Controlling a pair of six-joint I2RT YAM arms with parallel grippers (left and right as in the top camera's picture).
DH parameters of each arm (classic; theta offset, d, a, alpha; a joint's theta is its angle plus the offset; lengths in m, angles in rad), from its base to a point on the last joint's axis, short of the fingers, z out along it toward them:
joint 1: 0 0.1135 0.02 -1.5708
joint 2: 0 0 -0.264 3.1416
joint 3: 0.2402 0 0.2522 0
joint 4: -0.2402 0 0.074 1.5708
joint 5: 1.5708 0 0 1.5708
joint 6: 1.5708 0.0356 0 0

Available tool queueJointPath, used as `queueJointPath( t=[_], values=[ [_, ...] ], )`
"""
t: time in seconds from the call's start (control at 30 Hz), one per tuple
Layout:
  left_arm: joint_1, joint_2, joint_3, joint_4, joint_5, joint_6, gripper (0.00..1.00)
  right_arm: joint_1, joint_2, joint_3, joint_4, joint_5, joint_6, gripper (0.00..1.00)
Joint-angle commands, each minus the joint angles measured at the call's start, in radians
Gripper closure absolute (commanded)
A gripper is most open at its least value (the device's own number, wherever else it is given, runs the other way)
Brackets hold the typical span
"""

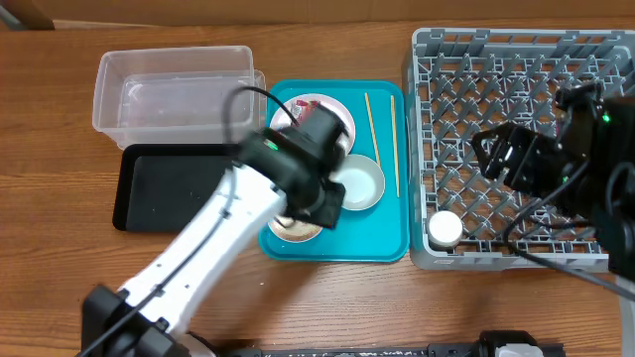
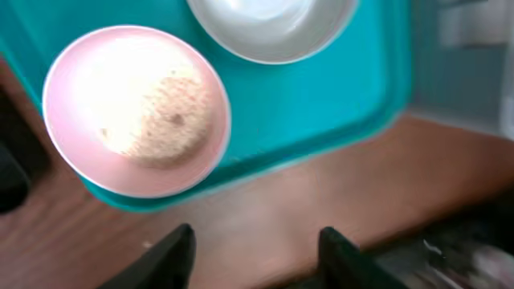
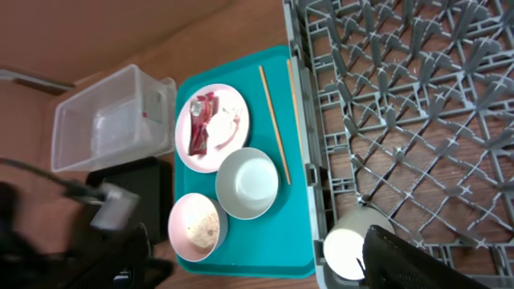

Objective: Sort waste into correct bins and load items into the dishwasher
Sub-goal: 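Grasp the pink bowl of rice with the left gripper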

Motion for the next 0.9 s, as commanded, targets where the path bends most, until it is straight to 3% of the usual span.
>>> queueJointPath(
  t=[0.0, 0.1, 0.33, 0.6, 0.77, 0.87],
  values=[
    [-0.09, 0.005, -0.139, 0.093, -0.318, -0.197, 0.55, 0.004, 0.006, 0.01, -0.022, -0.005, -0.01, 0.13],
    [-0.112, 0.005, -0.238, 0.203, -0.355, -0.221, 0.61, 0.004, 0.011, 0.01, -0.045, -0.005, -0.011, 0.13],
    [-0.111, 0.006, -0.376, 0.441, -0.283, -0.184, 0.68, 0.004, 0.012, 0.01, -0.052, -0.006, -0.01, 0.14],
    [-0.111, 0.108, -0.386, 0.486, -0.282, -0.131, 0.69, 0.004, 0.012, 0.01, -0.055, -0.005, -0.01, 0.14],
    [-0.109, 0.169, -0.383, 0.496, -0.282, -0.077, 0.93, 0.004, 0.012, 0.01, -0.055, -0.006, -0.01, 0.14],
    [-0.109, 0.16, -0.369, 0.481, -0.279, -0.079, 0.96, 0.004, 0.012, 0.01, -0.06, -0.006, -0.01, 0.14]
  ],
)
